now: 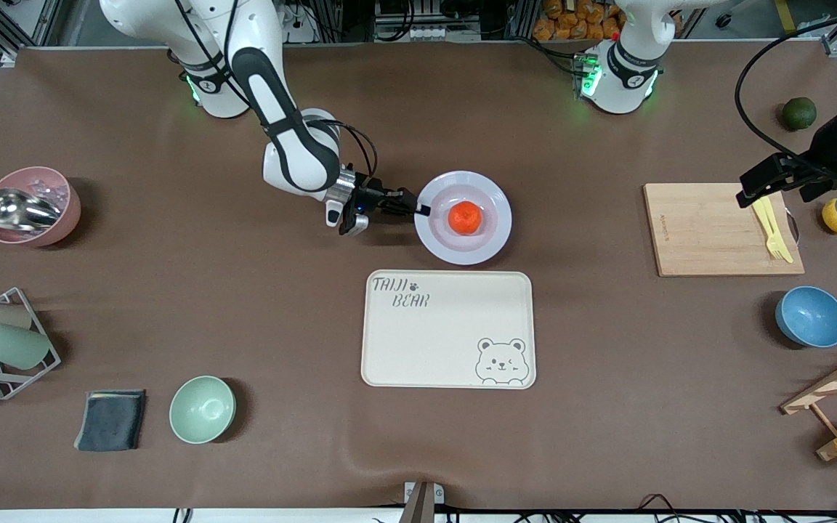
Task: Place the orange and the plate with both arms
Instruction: 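Grip the plate rim with the right gripper while the left gripper withdraws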
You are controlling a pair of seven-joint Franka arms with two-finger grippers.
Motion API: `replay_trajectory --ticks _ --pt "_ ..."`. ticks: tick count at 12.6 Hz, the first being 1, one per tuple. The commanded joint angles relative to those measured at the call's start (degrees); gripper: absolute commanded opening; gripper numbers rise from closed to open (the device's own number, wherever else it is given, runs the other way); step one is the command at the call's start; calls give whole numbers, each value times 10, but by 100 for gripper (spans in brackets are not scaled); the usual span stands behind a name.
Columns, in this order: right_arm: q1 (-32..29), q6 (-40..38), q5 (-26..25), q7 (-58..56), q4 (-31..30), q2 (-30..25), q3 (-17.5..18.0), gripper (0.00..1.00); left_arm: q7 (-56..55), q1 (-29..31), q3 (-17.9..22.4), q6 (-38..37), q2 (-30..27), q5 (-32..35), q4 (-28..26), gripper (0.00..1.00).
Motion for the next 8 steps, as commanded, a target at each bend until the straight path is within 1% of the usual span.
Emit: replay_trajectory --ticks 1,3,4,5,8 --pt "-35 -23 16 2 -5 -14 1 0 -4 8 -8 -1 -10 -11 -13 100" --pt "-65 -29 15 6 23 -7 1 0 -4 9 -8 -1 -10 -10 -12 100" --pt "-69 -24 15 25 47 0 0 0 -4 8 -8 0 -10 -8 -10 100" --pt "-70 -22 14 51 71 14 -1 0 -4 8 -9 0 -9 -8 -10 100" --pt "-82 -12 14 58 140 70 -1 0 -5 6 -9 4 -4 -6 -9 100"
